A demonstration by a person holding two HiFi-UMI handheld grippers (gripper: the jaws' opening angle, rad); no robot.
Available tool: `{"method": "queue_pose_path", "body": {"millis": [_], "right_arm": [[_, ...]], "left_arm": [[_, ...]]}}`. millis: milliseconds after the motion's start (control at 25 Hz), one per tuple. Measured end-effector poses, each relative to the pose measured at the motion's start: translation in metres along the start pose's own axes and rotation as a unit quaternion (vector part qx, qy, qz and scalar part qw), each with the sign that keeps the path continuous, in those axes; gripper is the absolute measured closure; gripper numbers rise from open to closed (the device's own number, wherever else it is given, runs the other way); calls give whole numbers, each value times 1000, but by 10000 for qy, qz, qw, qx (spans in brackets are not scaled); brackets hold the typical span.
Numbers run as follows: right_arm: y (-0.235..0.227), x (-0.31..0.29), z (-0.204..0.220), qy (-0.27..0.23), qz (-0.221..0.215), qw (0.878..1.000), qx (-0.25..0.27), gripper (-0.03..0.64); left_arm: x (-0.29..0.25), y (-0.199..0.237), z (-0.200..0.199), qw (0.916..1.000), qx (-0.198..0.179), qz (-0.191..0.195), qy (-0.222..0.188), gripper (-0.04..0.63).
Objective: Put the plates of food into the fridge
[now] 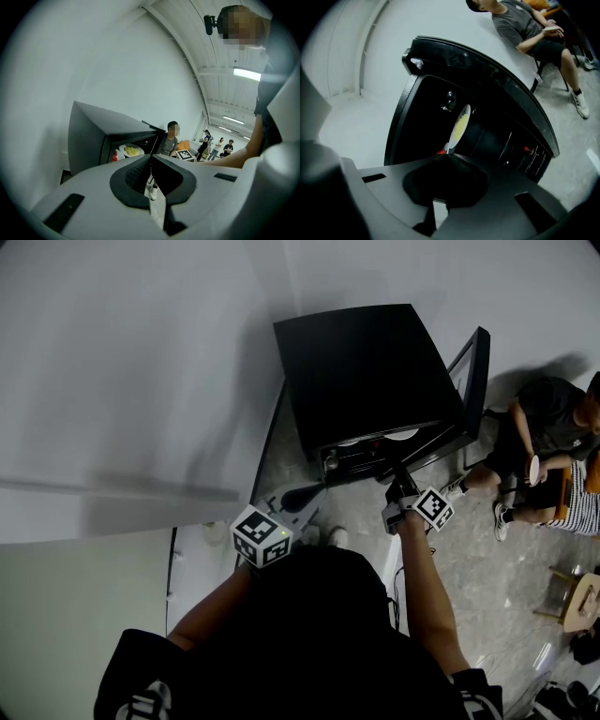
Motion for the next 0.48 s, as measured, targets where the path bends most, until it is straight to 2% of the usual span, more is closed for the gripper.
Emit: {"method": "queue_pose_path", "body": {"millis": [160, 280, 480], "right_arm": [[30, 15, 0, 161, -260, 9948, 970, 592], [57, 26, -1, 198, -502, 9842, 1688, 592], [94, 32, 3, 291, -834, 9651, 2466, 592]], "left_arm": [[1, -4, 0, 10000, -1, 84, -25, 571], [1, -7, -1, 9999, -14, 149, -38, 571], [0, -9, 0, 9997, -28, 232, -44, 571]]}}
Point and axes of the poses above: the fingertips, and each gripper's own axes: x backward along the fingers, y to its left, z out of its underside, the point moved 6 cm from there along x, backward along the fingers, and after that the axes turned 11 degrees about -y, right-handed, at the moved point
